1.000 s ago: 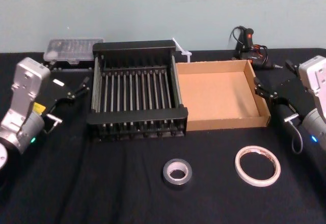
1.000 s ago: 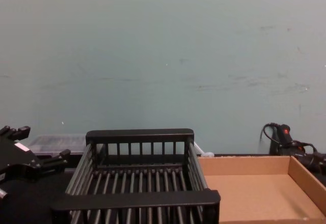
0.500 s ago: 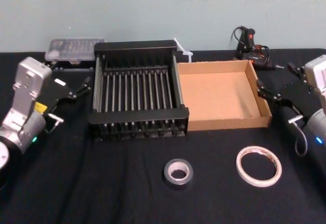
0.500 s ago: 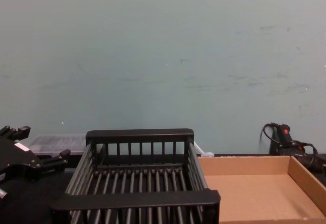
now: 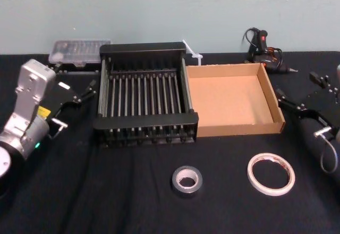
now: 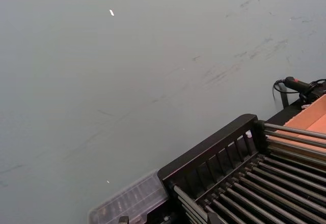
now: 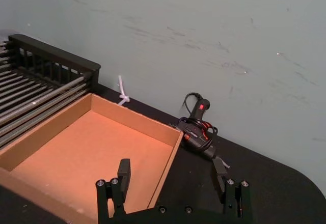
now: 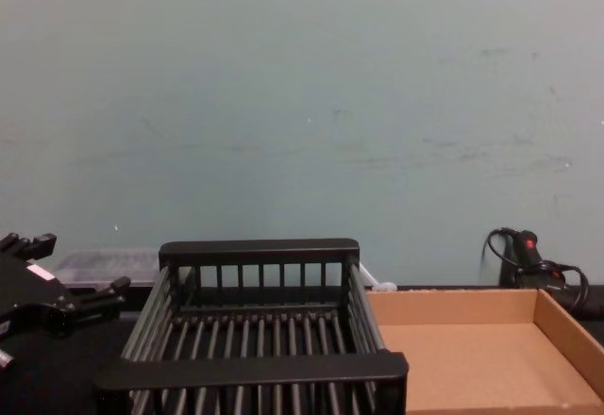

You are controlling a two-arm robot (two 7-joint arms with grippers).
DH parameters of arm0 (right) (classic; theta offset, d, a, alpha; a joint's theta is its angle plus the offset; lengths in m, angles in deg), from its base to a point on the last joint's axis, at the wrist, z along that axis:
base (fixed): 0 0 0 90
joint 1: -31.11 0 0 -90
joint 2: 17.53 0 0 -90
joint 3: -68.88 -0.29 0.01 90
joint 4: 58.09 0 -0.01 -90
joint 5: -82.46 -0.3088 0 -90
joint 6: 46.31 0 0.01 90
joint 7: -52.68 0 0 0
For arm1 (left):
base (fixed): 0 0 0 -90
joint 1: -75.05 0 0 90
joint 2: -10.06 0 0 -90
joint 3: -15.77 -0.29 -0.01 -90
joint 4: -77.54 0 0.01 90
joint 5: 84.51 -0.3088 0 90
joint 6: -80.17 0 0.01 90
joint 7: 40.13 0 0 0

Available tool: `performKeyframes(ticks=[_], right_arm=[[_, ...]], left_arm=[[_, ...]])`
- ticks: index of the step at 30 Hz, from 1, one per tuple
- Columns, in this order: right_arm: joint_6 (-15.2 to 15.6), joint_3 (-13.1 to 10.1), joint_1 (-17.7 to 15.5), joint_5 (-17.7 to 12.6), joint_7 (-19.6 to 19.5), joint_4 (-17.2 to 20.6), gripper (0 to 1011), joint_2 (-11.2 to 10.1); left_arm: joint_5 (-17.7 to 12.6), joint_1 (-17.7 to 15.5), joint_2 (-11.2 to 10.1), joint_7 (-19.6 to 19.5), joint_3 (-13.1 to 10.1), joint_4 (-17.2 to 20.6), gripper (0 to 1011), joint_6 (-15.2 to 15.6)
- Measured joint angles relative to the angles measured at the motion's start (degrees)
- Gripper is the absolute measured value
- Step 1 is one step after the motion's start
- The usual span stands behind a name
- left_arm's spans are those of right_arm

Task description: Pick up the white tape and place it into the black box , Pick up the silver tape and place it into the brown box.

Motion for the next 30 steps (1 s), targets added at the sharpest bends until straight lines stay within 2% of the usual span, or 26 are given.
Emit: performKeyframes(ticks=[6,12,19,30], right_arm=[[3.03,-2.93,-4.31,-2.23,0.92,5.25,1002,-1.86],[5.03,-5.2,-8.36,-3.89,2.19,8.63,1002,-3.08],[6.48,-6.26,-11.05,-4.45,3.55,9.66,1002,-3.23],[8.89,-6.18,-12.57,-4.1,6.17,9.38,1002,-2.82]], left_arm=[[0.0,0.0,0.0,0.0,0.0,0.0,1002,0.0],[0.0,0.0,0.0,0.0,0.0,0.0,1001,0.0],[0.0,0.0,0.0,0.0,0.0,0.0,1001,0.0],[0.0,0.0,0.0,0.0,0.0,0.0,1001,0.0]])
